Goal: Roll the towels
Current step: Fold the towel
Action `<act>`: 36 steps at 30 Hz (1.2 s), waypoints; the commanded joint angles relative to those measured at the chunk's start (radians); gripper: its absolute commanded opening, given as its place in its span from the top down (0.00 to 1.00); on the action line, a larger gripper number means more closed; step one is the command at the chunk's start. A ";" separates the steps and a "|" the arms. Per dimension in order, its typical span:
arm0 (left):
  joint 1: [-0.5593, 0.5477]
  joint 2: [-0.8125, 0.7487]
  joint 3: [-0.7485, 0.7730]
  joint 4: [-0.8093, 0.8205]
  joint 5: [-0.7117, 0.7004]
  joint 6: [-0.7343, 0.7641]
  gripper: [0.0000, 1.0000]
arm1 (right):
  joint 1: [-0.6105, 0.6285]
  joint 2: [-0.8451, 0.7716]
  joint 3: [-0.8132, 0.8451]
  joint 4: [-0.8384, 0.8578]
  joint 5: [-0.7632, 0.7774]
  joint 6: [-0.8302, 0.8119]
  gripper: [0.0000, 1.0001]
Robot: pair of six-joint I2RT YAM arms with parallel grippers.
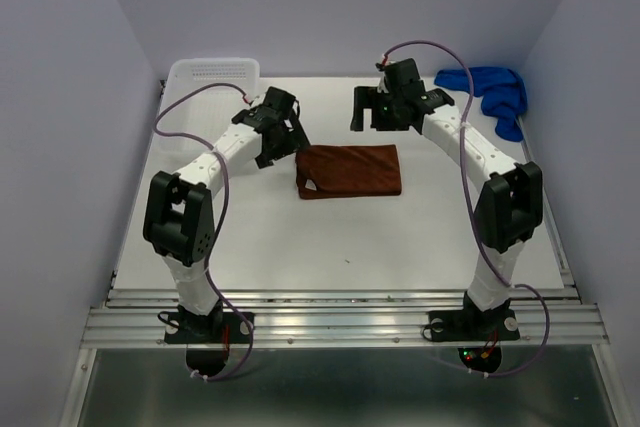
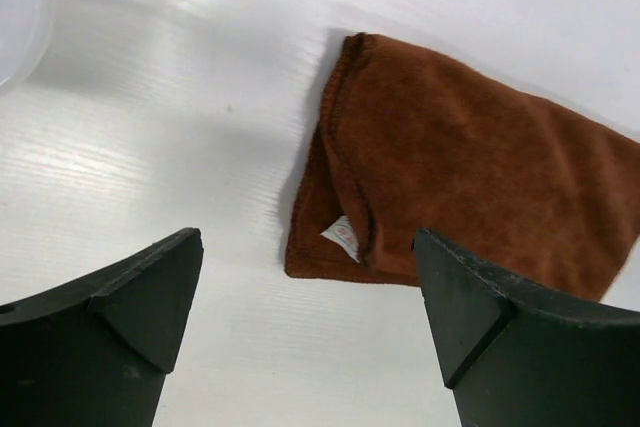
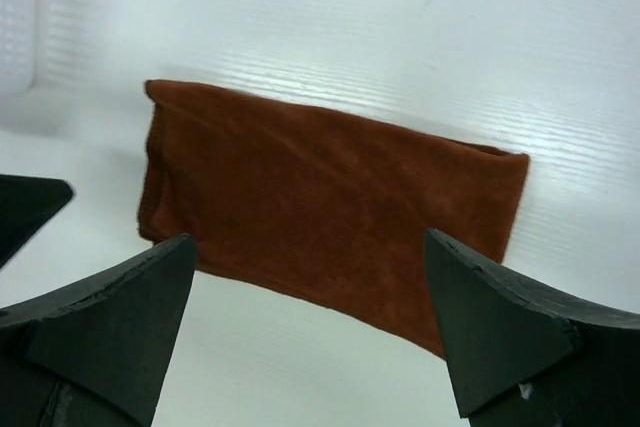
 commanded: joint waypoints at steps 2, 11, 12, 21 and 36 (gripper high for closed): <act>-0.043 -0.017 0.112 0.070 0.115 0.092 0.01 | -0.045 -0.048 -0.039 0.046 0.015 -0.019 0.00; -0.115 0.215 0.333 0.078 0.303 0.150 0.01 | -0.121 -0.076 -0.117 0.058 0.024 -0.016 0.00; -0.118 0.219 0.327 0.079 0.302 0.149 0.01 | -0.131 -0.083 -0.128 0.058 0.024 -0.014 0.00; -0.123 0.201 0.101 0.133 0.296 0.129 0.01 | -0.174 -0.123 -0.207 0.060 0.032 -0.009 0.00; -0.108 0.131 -0.068 0.161 0.211 0.078 0.01 | -0.174 -0.109 -0.247 0.095 -0.122 -0.118 0.00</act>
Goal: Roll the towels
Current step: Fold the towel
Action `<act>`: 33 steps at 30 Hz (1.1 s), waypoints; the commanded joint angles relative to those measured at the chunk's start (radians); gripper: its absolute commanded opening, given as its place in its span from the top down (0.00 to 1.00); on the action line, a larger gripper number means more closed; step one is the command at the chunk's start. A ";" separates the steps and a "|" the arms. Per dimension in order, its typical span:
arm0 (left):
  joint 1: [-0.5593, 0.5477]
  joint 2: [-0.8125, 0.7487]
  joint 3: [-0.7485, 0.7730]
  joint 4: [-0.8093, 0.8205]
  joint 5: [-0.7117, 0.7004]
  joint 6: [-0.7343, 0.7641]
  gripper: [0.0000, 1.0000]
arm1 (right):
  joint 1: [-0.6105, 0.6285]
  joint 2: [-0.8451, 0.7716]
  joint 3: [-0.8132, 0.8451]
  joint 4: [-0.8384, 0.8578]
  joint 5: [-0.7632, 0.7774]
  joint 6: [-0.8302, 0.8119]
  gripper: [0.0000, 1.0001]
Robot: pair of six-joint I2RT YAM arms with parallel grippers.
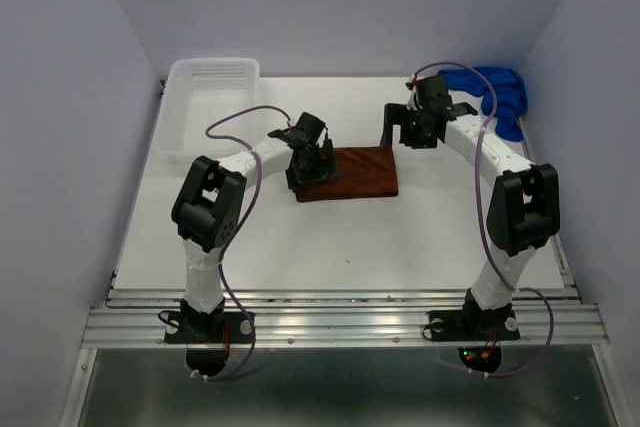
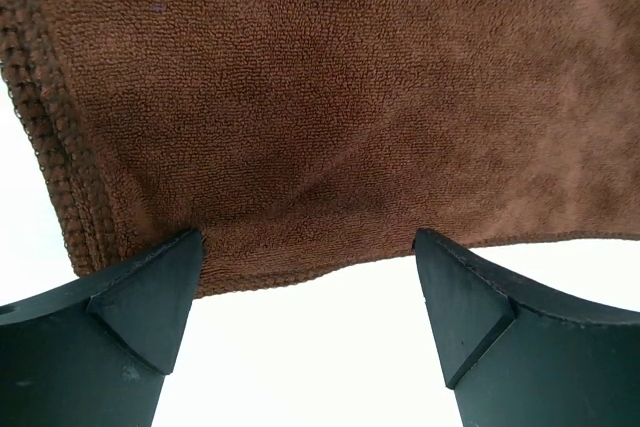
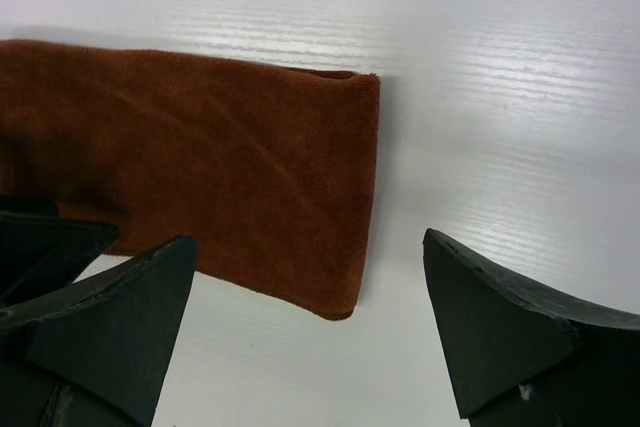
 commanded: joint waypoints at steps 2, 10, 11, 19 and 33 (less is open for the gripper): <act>0.009 -0.078 0.001 0.002 -0.032 0.004 0.01 | 0.002 -0.045 -0.011 0.086 -0.136 -0.099 0.00; 0.009 -0.175 0.041 -0.004 -0.069 -0.002 0.01 | 0.002 -0.001 0.016 0.168 -0.330 -0.173 0.00; 0.009 -0.170 0.036 -0.003 -0.068 -0.009 0.01 | 0.014 0.029 0.025 0.167 -0.328 -0.185 0.00; 0.024 -0.083 0.018 0.020 -0.055 -0.067 0.01 | 0.023 0.194 0.108 0.173 -0.325 -0.203 0.00; 0.100 0.154 0.176 0.112 0.076 -0.001 0.01 | 0.075 0.079 -0.250 0.339 -0.126 -0.035 0.00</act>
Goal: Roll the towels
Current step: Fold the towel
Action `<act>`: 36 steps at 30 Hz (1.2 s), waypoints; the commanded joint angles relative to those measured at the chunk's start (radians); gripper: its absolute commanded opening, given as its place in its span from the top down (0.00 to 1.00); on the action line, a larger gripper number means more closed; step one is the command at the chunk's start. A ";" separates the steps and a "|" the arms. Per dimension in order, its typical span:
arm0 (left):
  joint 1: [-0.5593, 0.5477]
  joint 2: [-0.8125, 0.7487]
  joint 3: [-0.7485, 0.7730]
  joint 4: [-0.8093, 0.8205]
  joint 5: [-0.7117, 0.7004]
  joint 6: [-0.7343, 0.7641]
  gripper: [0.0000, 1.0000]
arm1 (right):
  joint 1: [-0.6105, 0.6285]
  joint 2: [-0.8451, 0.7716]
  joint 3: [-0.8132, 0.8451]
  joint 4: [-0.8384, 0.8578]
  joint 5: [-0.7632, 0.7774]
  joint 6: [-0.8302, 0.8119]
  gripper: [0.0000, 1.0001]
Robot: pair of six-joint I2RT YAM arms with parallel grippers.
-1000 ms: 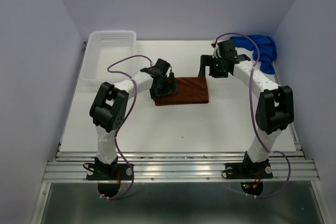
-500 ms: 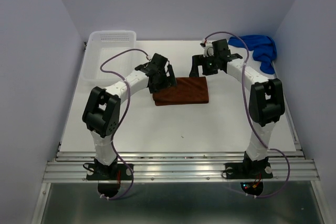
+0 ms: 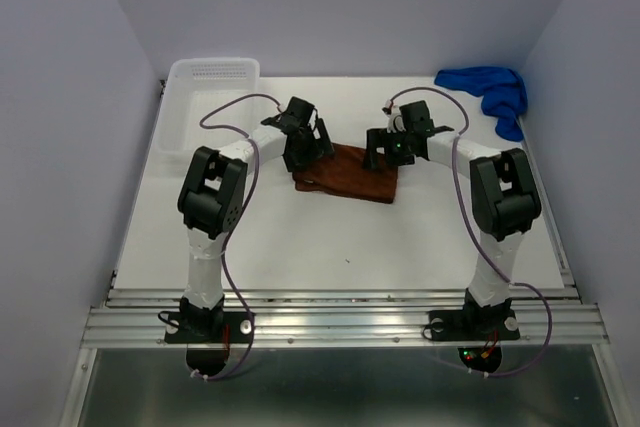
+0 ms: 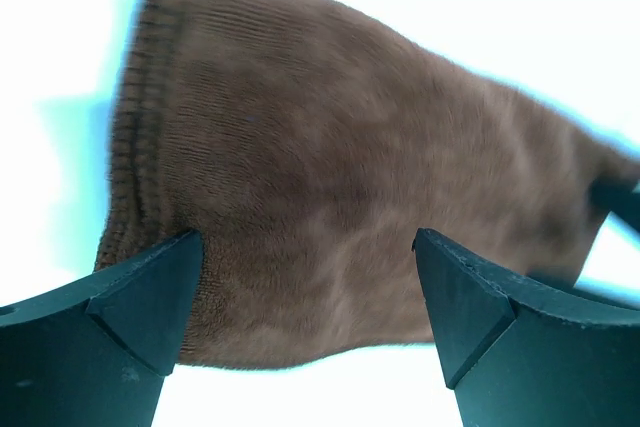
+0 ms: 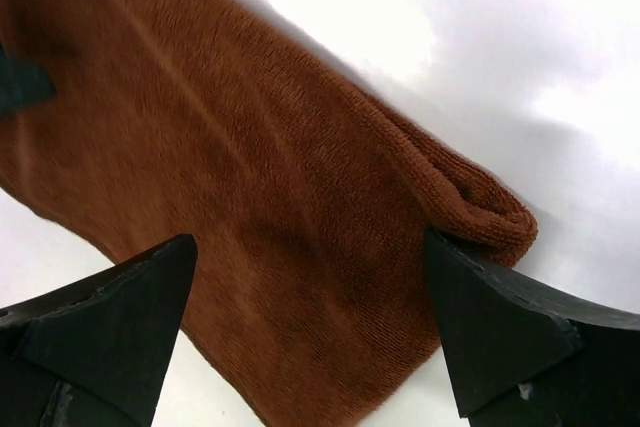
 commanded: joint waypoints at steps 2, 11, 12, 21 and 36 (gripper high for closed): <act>0.020 0.098 0.129 0.040 0.062 0.082 0.01 | 0.084 -0.155 -0.220 0.086 0.207 0.183 0.00; 0.007 0.290 0.431 0.033 0.148 0.291 0.01 | 0.311 -0.400 -0.492 0.252 0.260 0.381 0.00; 0.002 0.299 0.447 0.033 0.140 0.305 0.01 | 0.325 -0.397 -0.497 0.261 0.251 0.384 0.00; -0.017 0.405 0.556 0.011 0.160 0.374 0.01 | 0.481 -0.313 -0.442 0.297 0.257 0.322 0.00; -0.001 0.255 0.499 0.023 0.037 0.366 0.01 | 0.584 -0.351 -0.268 0.237 0.370 0.064 0.00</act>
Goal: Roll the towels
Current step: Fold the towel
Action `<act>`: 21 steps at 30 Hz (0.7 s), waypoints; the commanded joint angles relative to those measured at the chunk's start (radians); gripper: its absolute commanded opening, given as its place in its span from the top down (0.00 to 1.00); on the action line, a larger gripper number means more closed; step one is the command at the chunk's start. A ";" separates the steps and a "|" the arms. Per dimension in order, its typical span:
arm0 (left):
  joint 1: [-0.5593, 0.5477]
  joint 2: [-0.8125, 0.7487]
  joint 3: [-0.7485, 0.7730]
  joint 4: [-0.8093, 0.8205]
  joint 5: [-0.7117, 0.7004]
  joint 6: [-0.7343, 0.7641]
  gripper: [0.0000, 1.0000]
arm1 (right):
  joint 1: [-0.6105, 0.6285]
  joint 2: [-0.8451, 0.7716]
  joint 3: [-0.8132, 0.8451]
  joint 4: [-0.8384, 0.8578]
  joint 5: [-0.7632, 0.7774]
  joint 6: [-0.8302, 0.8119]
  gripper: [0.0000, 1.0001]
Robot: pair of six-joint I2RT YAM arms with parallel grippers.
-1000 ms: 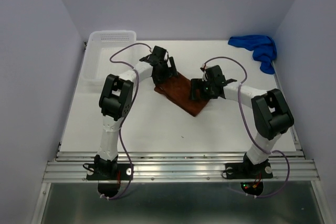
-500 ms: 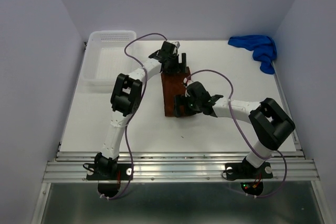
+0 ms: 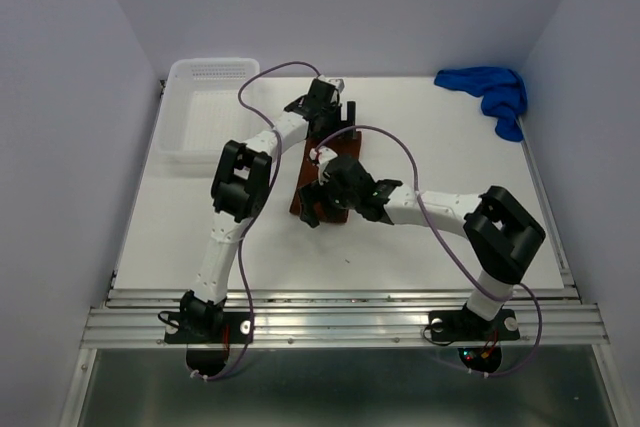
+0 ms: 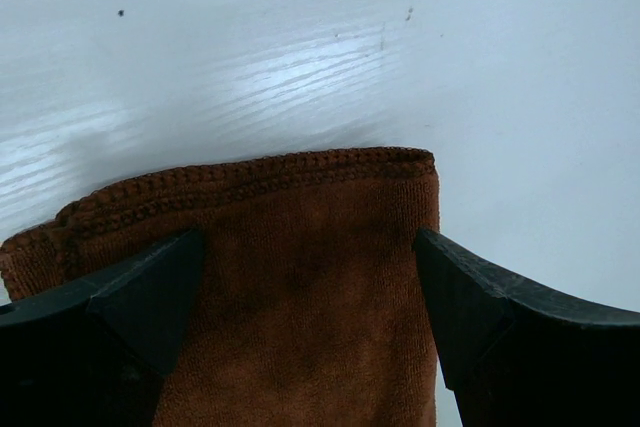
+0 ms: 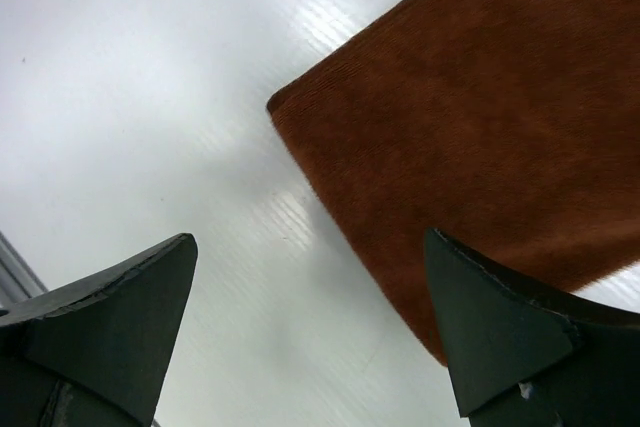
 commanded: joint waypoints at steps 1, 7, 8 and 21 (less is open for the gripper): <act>0.021 -0.129 -0.026 -0.043 -0.084 -0.005 0.01 | -0.003 -0.102 0.055 -0.072 0.071 -0.105 0.00; 0.041 -0.253 0.029 -0.085 -0.201 -0.025 0.01 | -0.003 -0.269 -0.008 -0.090 0.233 -0.358 0.00; 0.050 -0.265 0.040 -0.098 -0.193 -0.048 0.01 | -0.014 -0.279 -0.008 -0.093 0.233 -0.385 0.00; 0.058 -0.759 -0.551 -0.089 -0.284 -0.261 0.01 | -0.035 -0.279 0.035 -0.291 0.094 -0.895 0.00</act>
